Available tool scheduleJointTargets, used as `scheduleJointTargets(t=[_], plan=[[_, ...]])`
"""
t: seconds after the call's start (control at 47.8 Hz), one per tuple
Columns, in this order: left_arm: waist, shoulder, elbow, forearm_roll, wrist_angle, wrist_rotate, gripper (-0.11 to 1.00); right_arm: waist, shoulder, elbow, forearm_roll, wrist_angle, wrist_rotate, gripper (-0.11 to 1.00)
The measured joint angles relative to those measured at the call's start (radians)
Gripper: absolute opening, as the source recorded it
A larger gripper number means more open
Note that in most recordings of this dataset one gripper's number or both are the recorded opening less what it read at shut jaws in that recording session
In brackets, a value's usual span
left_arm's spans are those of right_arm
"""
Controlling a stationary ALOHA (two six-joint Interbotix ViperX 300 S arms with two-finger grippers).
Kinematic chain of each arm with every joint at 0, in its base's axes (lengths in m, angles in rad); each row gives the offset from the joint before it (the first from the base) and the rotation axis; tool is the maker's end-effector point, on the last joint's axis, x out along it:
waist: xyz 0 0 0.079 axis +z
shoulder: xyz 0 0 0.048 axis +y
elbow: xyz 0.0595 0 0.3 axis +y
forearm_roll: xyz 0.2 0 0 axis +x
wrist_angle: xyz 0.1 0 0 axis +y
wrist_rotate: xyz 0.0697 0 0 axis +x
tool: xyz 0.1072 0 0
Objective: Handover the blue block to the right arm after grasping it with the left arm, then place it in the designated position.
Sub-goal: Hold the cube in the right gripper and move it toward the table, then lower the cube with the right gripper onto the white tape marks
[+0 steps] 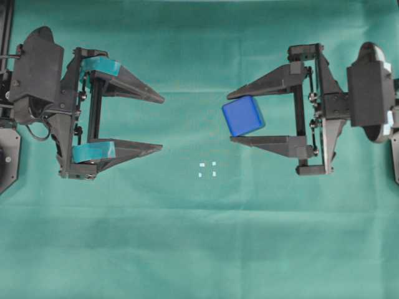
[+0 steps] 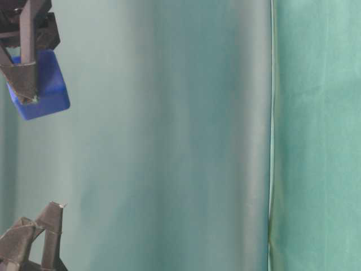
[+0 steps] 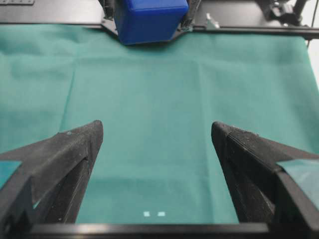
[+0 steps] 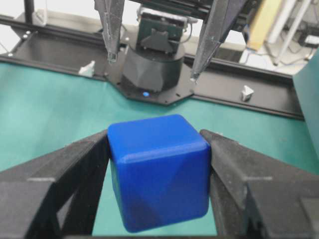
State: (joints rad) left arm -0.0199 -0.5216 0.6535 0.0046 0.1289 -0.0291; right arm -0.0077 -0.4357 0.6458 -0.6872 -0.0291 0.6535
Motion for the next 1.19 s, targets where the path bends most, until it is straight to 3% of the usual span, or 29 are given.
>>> scheduleJointTargets(t=[0.293,0.775,1.193], plan=[[0.000,0.000,0.000,0.000,0.000,0.000,1.00,0.020,0.000,0.000,0.011,0.103,0.012,0.61],[0.000,0.002,0.000,0.000,-0.009,0.000,1.00,0.087,0.000,0.000,0.123,0.393,0.029,0.61],[0.000,0.002,0.000,0.000,-0.012,0.000,1.00,0.098,0.000,0.000,0.140,0.419,0.029,0.61]])
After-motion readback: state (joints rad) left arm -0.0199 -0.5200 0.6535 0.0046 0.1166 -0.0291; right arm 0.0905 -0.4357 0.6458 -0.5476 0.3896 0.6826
